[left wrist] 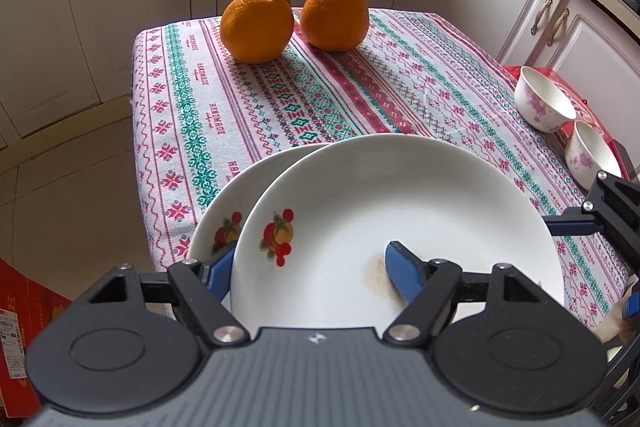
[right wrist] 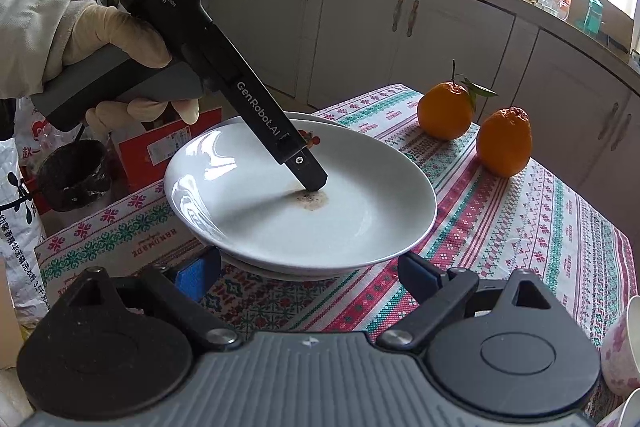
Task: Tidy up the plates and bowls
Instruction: 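Lower the stained plate onto the plate stack and open the left gripper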
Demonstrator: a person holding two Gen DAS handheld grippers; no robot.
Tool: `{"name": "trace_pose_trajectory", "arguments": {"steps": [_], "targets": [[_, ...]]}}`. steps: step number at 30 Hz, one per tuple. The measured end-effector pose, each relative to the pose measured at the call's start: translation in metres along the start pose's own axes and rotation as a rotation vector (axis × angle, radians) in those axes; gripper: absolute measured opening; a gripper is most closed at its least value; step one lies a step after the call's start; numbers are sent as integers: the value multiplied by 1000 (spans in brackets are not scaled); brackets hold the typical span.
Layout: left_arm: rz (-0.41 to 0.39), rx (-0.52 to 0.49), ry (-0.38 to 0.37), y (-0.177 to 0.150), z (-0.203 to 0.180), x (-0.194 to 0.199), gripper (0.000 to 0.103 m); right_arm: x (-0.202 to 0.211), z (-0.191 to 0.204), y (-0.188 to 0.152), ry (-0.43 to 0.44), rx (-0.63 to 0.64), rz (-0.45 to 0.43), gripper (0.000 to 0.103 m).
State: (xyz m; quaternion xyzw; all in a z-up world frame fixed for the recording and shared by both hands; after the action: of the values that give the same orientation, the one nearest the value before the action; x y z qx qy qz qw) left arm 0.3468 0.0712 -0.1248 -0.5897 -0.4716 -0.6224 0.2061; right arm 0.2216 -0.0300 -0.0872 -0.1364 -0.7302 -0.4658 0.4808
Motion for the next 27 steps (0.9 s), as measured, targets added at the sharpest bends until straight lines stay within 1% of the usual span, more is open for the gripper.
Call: {"name": "trace_pose_trajectory", "arguments": {"steps": [12, 19, 27], "targets": [[16, -46, 10, 2, 1, 3, 77, -4, 0, 2, 11, 1, 3, 97], [2, -40, -5, 3, 4, 6, 78, -10, 0, 3, 9, 7, 19, 97], [-16, -44, 18, 3, 4, 12, 79, -9, 0, 4, 5, 14, 22, 97]]}}
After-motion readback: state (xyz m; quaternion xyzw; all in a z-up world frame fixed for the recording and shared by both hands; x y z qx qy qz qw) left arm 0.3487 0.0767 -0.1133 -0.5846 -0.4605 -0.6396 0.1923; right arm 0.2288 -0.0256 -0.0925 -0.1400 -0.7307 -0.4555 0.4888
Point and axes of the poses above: each gripper's, at about its wrist camera, not at the fingertips, and x roughly against the way its jaws point, z to its left, y to its top, the point moved 9 cm from there along -x, roughly the way its jaws point, and after that the axes turned 14 degrees about z, right-handed, at the moved point
